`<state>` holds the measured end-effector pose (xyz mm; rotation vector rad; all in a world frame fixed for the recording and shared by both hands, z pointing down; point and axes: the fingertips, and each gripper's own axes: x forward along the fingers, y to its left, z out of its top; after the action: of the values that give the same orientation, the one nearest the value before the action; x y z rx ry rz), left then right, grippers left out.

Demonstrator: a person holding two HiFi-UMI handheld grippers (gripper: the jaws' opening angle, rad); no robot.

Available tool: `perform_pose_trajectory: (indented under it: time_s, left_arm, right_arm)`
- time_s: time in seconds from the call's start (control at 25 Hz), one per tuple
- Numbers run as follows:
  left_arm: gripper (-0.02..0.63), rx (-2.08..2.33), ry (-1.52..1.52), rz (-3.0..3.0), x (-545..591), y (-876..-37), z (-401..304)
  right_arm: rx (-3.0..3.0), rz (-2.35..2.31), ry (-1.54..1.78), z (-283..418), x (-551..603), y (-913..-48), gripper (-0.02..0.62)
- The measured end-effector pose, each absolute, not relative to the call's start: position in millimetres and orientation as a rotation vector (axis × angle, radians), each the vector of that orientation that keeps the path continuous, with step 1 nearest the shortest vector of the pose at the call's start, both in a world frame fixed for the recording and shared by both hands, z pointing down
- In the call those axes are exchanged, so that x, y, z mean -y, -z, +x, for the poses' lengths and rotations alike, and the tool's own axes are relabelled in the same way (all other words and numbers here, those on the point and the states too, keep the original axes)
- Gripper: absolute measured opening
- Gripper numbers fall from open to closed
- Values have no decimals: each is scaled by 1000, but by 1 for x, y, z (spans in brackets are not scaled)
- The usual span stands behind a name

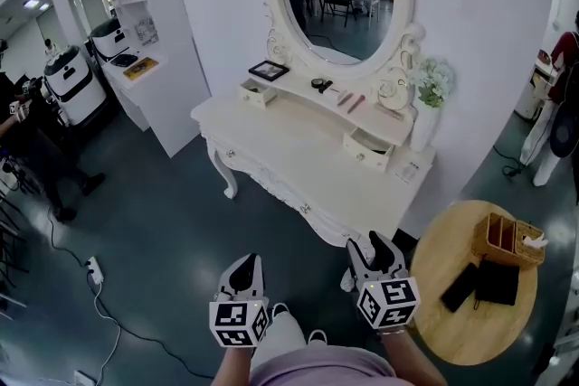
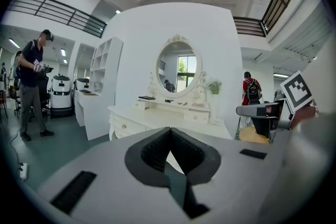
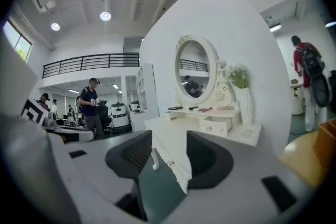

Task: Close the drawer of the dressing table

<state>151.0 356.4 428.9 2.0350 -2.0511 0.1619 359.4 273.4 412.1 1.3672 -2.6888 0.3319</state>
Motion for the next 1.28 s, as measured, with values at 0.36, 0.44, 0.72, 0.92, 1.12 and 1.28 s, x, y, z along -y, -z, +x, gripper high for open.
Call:
perform_pose_trajectory:
  time_s: [0.36, 0.44, 0.72, 0.92, 1.12, 1.28]
  left_arm:
    - [2, 2003, -149, 2042, -290, -446, 117]
    - [2, 1976, -142, 2051, -265, -450, 106]
    - [2, 1868, -122, 2134, -158, -455, 59]
    - [2, 1745, -147, 2212, -85, -454, 33]
    - [2, 1625, -175, 2319, -24, -452, 24]
    - [2, 1532, -184, 2387, 15, -455, 25]
  right_arm:
    - [2656, 1412, -353, 335, -217, -421, 261]
    - [2629, 1448, -356, 327, -195, -425, 262]
    - [2493, 1629, -336, 302, -104, -433, 259]
    - [2351, 1775, -353, 294, -55, -437, 259]
    - [2226, 1908, -344, 296, -20, -438, 256]
    - [2144, 1972, -337, 300, -2, -443, 253]
